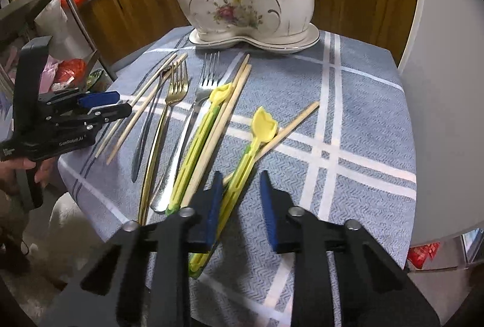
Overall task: Organize utensils
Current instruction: 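Grasp the yellow tulip-head utensil with the right tool while the left tool grasps a wooden chopstick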
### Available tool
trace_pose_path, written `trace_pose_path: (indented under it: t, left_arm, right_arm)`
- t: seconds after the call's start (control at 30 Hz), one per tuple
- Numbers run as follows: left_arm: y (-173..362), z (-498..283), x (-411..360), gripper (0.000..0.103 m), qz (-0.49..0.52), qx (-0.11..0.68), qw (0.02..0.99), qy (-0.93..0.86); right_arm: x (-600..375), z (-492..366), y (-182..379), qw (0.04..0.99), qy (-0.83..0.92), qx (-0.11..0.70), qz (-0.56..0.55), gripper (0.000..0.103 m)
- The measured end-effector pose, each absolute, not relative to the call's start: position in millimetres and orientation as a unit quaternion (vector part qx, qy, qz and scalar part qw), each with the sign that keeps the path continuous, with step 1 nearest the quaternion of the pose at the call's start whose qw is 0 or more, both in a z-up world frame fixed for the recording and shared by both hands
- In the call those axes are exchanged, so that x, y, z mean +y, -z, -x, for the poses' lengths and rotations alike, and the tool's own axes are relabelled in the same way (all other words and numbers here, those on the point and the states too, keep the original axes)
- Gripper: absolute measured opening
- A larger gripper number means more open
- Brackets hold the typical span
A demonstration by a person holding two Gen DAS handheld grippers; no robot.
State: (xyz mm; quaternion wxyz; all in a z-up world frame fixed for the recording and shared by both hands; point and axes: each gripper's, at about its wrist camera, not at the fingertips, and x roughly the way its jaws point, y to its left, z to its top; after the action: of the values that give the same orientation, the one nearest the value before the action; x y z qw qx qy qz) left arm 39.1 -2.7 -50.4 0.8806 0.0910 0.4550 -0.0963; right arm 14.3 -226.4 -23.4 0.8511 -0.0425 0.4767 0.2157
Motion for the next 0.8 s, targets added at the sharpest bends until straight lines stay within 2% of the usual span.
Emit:
trace_pose_path:
  t: [0.4,0.43,0.5,0.53,0.57,0.8]
  left_arm:
    - [48.0,-75.6,-5.4,0.038,-0.081,0.478,0.870,0.088]
    - [47.5,-77.8,-7.2,0.036,-0.085,0.482,0.868,0.088]
    - [46.6,-77.9,-8.7,0.012,-0.084,0.486,0.865,0.089]
    - [46.8,-77.4,-8.7,0.009,-0.087,0.487,0.865,0.084]
    - [46.8,-76.8,-8.4,0.006,-0.087,0.487,0.865,0.084]
    - [47.0,-68.5,5.7,0.005,-0.066,0.484,0.868,0.087]
  right_arm:
    - [-225.6,-32.1,27.5,0.853,-0.184,0.483,0.068,0.018]
    - [-226.6,-32.3,27.4,0.853,-0.186,0.483,0.065,0.018]
    - [-230.7,-32.8,27.5,0.854,-0.185,0.483,0.055,0.014]
    - [-232.5,-32.5,27.4,0.855,-0.183,0.483,0.052,0.012]
    - [-234.9,-32.0,27.1,0.856,-0.183,0.482,0.048,0.010]
    - [-242.9,-26.9,22.9,0.862,-0.191,0.469,0.030,0.010]
